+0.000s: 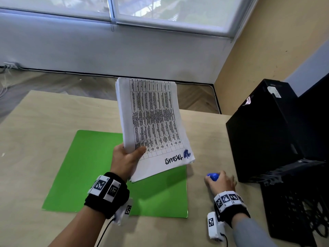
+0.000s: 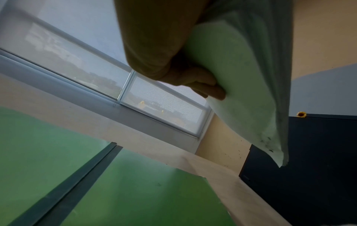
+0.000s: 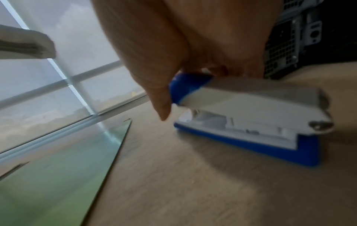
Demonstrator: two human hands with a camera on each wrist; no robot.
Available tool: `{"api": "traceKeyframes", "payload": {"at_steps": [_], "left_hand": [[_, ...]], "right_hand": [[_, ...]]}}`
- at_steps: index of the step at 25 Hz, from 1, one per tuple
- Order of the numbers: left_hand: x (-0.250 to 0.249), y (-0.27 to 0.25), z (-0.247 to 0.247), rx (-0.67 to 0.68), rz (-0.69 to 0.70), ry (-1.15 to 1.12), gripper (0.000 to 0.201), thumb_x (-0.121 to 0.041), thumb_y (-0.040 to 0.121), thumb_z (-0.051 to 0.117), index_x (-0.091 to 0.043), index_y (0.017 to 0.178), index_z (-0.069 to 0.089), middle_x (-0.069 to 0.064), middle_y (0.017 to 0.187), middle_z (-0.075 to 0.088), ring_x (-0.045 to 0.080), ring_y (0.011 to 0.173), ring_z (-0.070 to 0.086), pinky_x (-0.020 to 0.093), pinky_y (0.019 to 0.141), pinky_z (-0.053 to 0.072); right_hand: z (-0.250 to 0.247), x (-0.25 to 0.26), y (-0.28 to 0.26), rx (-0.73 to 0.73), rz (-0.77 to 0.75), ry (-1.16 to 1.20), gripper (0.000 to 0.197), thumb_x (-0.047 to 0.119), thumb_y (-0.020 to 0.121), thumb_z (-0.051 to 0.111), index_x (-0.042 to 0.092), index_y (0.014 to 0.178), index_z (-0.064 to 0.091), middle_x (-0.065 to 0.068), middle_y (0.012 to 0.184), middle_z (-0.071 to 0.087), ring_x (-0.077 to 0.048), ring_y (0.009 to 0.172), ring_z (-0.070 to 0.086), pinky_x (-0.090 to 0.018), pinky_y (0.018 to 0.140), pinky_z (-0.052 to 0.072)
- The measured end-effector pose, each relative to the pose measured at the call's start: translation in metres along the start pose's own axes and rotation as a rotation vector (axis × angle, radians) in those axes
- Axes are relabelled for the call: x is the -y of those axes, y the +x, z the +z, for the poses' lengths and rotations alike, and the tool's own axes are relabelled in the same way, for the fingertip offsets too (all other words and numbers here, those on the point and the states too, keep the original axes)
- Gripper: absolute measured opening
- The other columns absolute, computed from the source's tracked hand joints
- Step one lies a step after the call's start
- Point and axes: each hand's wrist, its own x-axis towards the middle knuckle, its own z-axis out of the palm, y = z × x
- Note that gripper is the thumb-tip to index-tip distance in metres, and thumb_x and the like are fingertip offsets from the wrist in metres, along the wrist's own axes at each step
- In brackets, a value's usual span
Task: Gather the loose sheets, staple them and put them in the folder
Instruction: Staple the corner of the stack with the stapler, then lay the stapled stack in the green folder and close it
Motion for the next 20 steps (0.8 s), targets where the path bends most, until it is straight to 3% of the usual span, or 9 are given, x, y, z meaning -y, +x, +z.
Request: {"api": "traceKeyframes", "payload": {"at_steps": [2, 3, 5, 7, 10, 12, 14, 17, 20], "left_hand": [[0.001, -0.004, 0.004, -0.018, -0.011, -0.022, 0.019, 0.002, 0.078, 0.074, 0.011, 0.092, 0.065, 0.021, 0.086, 0.066, 0.027, 0.075, 0.063, 0.027, 0.064, 0.057], [0.001, -0.006, 0.007, -0.039, -0.033, -0.053, 0.021, 0.0, 0.078, 0.074, 0.01, 0.095, 0.065, 0.02, 0.088, 0.068, 0.027, 0.076, 0.065, 0.029, 0.065, 0.058], [0.004, -0.009, 0.013, -0.06, -0.103, -0.134, 0.029, -0.005, 0.079, 0.075, 0.007, 0.103, 0.065, 0.018, 0.095, 0.073, 0.029, 0.079, 0.07, 0.034, 0.069, 0.06], [0.007, -0.015, 0.022, -0.02, -0.135, -0.179, 0.03, -0.006, 0.081, 0.073, 0.003, 0.108, 0.065, 0.016, 0.099, 0.075, 0.031, 0.084, 0.073, 0.038, 0.072, 0.06], [0.013, -0.022, 0.03, 0.105, -0.186, -0.131, 0.031, -0.013, 0.083, 0.071, 0.0, 0.11, 0.066, 0.016, 0.106, 0.074, 0.03, 0.09, 0.072, 0.043, 0.079, 0.06], [0.013, -0.023, 0.029, 0.109, -0.211, -0.016, 0.044, -0.03, 0.075, 0.076, -0.008, 0.112, 0.066, 0.015, 0.114, 0.072, 0.024, 0.094, 0.072, 0.041, 0.084, 0.059], [0.006, -0.019, 0.019, -0.085, -0.167, 0.236, 0.083, -0.046, 0.064, 0.081, -0.013, 0.133, 0.049, 0.016, 0.138, 0.057, 0.025, 0.116, 0.062, 0.042, 0.097, 0.051], [-0.03, -0.012, -0.002, -0.348, 0.213, 0.749, 0.131, -0.057, 0.057, 0.079, -0.002, 0.153, 0.008, 0.018, 0.159, 0.021, 0.029, 0.145, 0.025, 0.037, 0.121, 0.02], [-0.072, -0.007, -0.003, -0.028, 0.601, 1.077, 0.119, -0.049, 0.061, 0.084, -0.01, 0.152, 0.019, 0.011, 0.153, 0.036, 0.021, 0.138, 0.036, 0.042, 0.115, 0.03]], "right_hand": [[-0.011, 0.005, -0.018, -0.102, -0.195, 0.19, 0.062, 0.059, 0.074, 0.069, 0.014, 0.116, 0.061, -0.008, 0.118, 0.059, -0.029, 0.115, 0.053, -0.04, 0.1, 0.043], [-0.019, 0.014, -0.031, 0.005, -0.271, 0.375, 0.068, 0.07, 0.071, 0.063, 0.017, 0.115, 0.062, -0.001, 0.113, 0.063, -0.023, 0.11, 0.06, -0.039, 0.098, 0.047], [-0.027, 0.037, -0.063, 0.494, -0.304, 0.726, 0.072, 0.081, 0.07, 0.056, 0.025, 0.116, 0.061, 0.004, 0.111, 0.071, -0.015, 0.103, 0.068, -0.039, 0.095, 0.053], [-0.021, 0.058, -0.074, 0.646, -0.268, 0.967, 0.054, 0.063, 0.075, 0.063, 0.024, 0.113, 0.063, -0.001, 0.11, 0.074, -0.02, 0.104, 0.071, -0.047, 0.097, 0.053], [-0.024, 0.087, -0.072, 0.248, -0.239, 1.119, 0.013, 0.031, 0.087, 0.071, 0.019, 0.091, 0.071, -0.005, 0.094, 0.077, -0.031, 0.099, 0.071, -0.052, 0.092, 0.055], [-0.044, 0.093, -0.065, 0.082, -0.342, 1.114, 0.011, 0.016, 0.096, 0.061, 0.02, 0.089, 0.069, 0.001, 0.087, 0.074, -0.018, 0.091, 0.073, -0.033, 0.079, 0.058], [-0.071, 0.092, -0.059, -0.068, -0.598, 1.008, 0.01, 0.019, 0.099, 0.056, 0.022, 0.097, 0.066, 0.007, 0.081, 0.071, -0.002, 0.073, 0.066, -0.022, 0.066, 0.053], [-0.109, 0.087, -0.056, -0.244, -0.976, 0.67, 0.008, 0.028, 0.097, 0.053, 0.027, 0.09, 0.058, 0.008, 0.063, 0.055, 0.002, 0.056, 0.046, -0.027, 0.054, 0.041], [-0.126, 0.087, -0.058, -0.085, -1.155, 0.488, 0.011, 0.016, 0.095, 0.053, 0.012, 0.092, 0.063, 0.006, 0.062, 0.055, 0.002, 0.056, 0.049, -0.027, 0.051, 0.041]]}}
